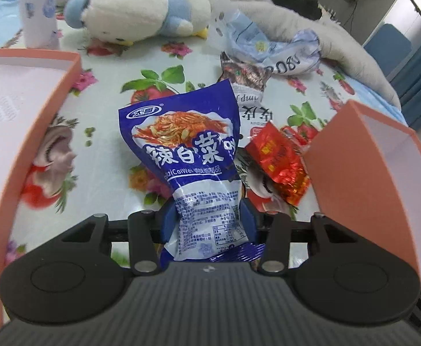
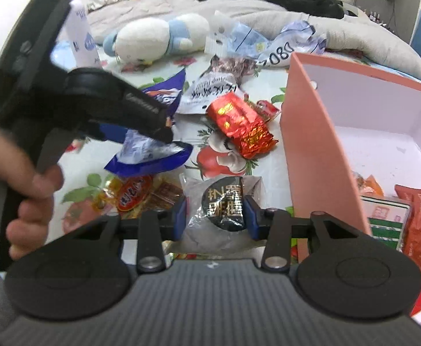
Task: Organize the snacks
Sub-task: 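Carry both held packets into the pink box and open both grippers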
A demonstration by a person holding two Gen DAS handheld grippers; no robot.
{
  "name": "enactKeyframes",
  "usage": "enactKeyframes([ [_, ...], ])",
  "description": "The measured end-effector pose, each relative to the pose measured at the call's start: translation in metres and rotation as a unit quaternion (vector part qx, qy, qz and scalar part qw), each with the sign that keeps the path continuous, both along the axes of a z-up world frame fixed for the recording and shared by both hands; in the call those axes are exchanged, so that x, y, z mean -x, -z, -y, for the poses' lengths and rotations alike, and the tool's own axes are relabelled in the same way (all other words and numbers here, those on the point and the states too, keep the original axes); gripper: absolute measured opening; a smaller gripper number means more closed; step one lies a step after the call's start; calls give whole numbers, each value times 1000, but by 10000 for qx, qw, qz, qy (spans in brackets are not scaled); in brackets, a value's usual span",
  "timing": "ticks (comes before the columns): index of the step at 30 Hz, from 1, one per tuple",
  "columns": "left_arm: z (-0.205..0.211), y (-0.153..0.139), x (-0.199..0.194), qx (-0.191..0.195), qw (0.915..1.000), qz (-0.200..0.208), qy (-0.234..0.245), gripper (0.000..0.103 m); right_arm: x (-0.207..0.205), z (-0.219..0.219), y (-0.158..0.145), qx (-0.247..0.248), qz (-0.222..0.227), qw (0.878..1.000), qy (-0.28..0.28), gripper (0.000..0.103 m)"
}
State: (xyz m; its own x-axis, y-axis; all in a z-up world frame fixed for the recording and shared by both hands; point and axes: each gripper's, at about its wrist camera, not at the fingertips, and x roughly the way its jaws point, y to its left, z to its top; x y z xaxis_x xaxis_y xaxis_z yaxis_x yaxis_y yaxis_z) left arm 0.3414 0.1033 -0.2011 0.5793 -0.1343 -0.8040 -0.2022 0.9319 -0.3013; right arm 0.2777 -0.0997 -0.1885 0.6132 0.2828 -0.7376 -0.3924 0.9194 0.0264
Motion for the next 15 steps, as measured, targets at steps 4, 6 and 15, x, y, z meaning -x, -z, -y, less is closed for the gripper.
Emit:
enactKeyframes([
  [4,3,-20,30,-26,10000,91,6,52,17,7,-12,-109,53,9999,-6,44],
  [6,6,-30,47,-20,9999,147,24,52,27,11,-18,-176,77,9998,-10,44],
  [15,17,-78,129,193,9984,510,136,52,79,36,-63,-644,295,9975,49,44],
])
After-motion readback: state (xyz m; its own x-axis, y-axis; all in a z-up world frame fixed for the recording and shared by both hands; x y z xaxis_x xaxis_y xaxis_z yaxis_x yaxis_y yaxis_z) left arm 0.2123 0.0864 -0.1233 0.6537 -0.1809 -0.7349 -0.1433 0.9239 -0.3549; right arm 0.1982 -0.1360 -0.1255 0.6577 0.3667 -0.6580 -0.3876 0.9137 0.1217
